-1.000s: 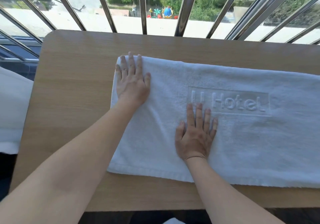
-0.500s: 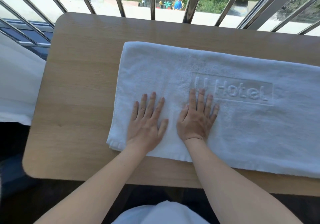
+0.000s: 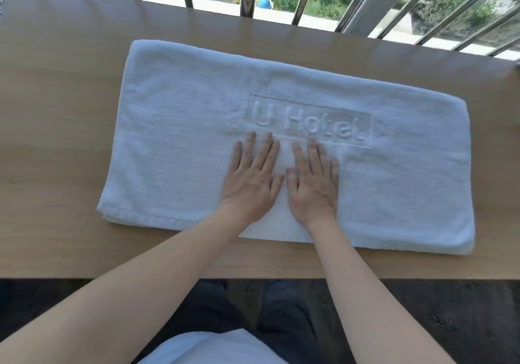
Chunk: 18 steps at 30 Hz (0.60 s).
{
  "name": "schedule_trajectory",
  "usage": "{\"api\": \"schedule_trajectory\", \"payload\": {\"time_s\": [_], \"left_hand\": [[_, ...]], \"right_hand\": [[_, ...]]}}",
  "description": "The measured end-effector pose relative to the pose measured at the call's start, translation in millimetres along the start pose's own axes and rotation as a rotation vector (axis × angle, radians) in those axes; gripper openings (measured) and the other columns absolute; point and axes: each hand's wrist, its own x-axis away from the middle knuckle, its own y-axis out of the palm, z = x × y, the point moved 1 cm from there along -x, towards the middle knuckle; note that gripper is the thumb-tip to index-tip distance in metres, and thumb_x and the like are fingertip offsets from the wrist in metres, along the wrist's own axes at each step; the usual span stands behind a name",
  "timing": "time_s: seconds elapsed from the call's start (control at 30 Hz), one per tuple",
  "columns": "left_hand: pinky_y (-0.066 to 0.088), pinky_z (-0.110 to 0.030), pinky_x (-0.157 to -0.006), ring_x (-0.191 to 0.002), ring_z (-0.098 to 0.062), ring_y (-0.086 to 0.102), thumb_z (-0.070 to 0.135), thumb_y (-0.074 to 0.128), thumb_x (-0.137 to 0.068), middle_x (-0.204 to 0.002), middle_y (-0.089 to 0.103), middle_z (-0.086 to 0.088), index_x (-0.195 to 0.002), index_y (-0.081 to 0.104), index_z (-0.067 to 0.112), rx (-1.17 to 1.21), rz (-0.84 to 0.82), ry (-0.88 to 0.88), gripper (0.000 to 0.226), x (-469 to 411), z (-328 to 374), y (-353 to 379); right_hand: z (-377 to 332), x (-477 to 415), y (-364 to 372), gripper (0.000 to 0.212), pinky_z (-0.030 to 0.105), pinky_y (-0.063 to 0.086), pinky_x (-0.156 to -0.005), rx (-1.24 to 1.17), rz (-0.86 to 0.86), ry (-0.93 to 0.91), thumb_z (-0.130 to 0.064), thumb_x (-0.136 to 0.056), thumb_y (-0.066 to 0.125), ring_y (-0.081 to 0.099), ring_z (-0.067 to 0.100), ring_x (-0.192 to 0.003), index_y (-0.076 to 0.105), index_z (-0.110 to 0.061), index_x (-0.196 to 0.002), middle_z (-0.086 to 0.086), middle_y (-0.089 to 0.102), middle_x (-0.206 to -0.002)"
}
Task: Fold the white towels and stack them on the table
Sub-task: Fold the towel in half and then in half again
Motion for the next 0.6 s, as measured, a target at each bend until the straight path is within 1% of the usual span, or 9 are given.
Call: {"api": "schedule_trajectory", "payload": {"time_s": [0.07, 0.2, 0.27, 0.37, 0.43, 0.53, 0.6], "left_hand": [[-0.019, -0.045, -0.121, -0.151, -0.027, -0.026, 0.051, 0.006, -0.102, -0.167, -0.018, 0.002, -0.158, -0.012, 0.019, -0.010, -0.003, 0.031, 0.067, -10, 19, 5], [-0.017, -0.045, -0.122, -0.151, -0.027, -0.026, 0.053, 0.007, -0.102, -0.166, -0.019, 0.002, -0.159, -0.010, 0.018, -0.031, -0.009, 0.078, 0.069, -35, 62, 14], [-0.014, -0.045, -0.123, -0.151, -0.028, -0.026, 0.054, 0.008, -0.101, -0.166, -0.019, 0.001, -0.159, -0.009, 0.018, -0.043, -0.016, 0.110, 0.071, -49, 84, 18], [-0.009, -0.047, -0.124, -0.152, -0.032, -0.020, 0.056, 0.007, -0.100, -0.168, -0.012, -0.003, -0.160, -0.006, 0.015, -0.096, -0.025, 0.205, 0.074, -71, 115, 21], [-0.009, -0.048, -0.124, -0.153, -0.032, -0.018, 0.057, 0.005, -0.099, -0.168, -0.009, -0.004, -0.160, -0.005, 0.016, -0.138, -0.037, 0.258, 0.074, -89, 137, 23], [-0.007, -0.055, -0.123, -0.153, -0.032, -0.015, 0.060, 0.006, -0.099, -0.168, -0.009, -0.001, -0.160, -0.004, 0.019, -0.140, -0.037, 0.223, 0.075, -121, 176, 27], [-0.006, -0.056, -0.122, -0.154, -0.032, -0.013, 0.062, 0.008, -0.098, -0.169, -0.007, 0.000, -0.160, -0.002, 0.020, -0.121, -0.026, 0.193, 0.075, -144, 206, 32]], "right_hand": [[32, 2, -6, 0.056, 0.041, -0.006, -0.124, 0.029, 0.007, 0.041, -0.043, -0.105, 0.028, -0.004, 0.016, -0.155, 0.016, -0.033, -0.159, -0.003, 0.003, -0.168], [94, 0, -25, 0.057, 0.044, -0.004, -0.124, 0.054, 0.039, 0.147, -0.042, -0.105, 0.030, -0.001, 0.018, -0.155, 0.017, -0.032, -0.159, -0.001, 0.006, -0.168], [126, -1, -34, 0.057, 0.044, -0.006, -0.124, 0.052, 0.033, 0.202, -0.045, -0.105, 0.025, -0.004, 0.017, -0.155, 0.013, -0.034, -0.160, -0.002, 0.002, -0.169], [171, -4, -46, 0.058, 0.046, -0.010, -0.123, 0.046, 0.028, 0.296, -0.049, -0.104, 0.017, -0.009, 0.016, -0.154, 0.006, -0.037, -0.159, -0.003, -0.004, -0.169], [198, -10, -54, 0.060, 0.047, -0.013, -0.122, 0.054, 0.025, 0.319, -0.052, -0.102, 0.013, -0.013, 0.014, -0.153, 0.003, -0.038, -0.159, -0.005, -0.007, -0.168], [236, -20, -64, 0.062, 0.046, -0.015, -0.122, 0.039, 0.046, 0.340, -0.055, -0.100, 0.011, -0.015, 0.013, -0.153, 0.001, -0.040, -0.159, -0.007, -0.009, -0.168], [260, -26, -70, 0.061, 0.045, -0.013, -0.122, 0.014, 0.081, 0.373, -0.053, -0.101, 0.015, -0.013, 0.013, -0.153, 0.004, -0.038, -0.159, -0.005, -0.006, -0.168]]}}
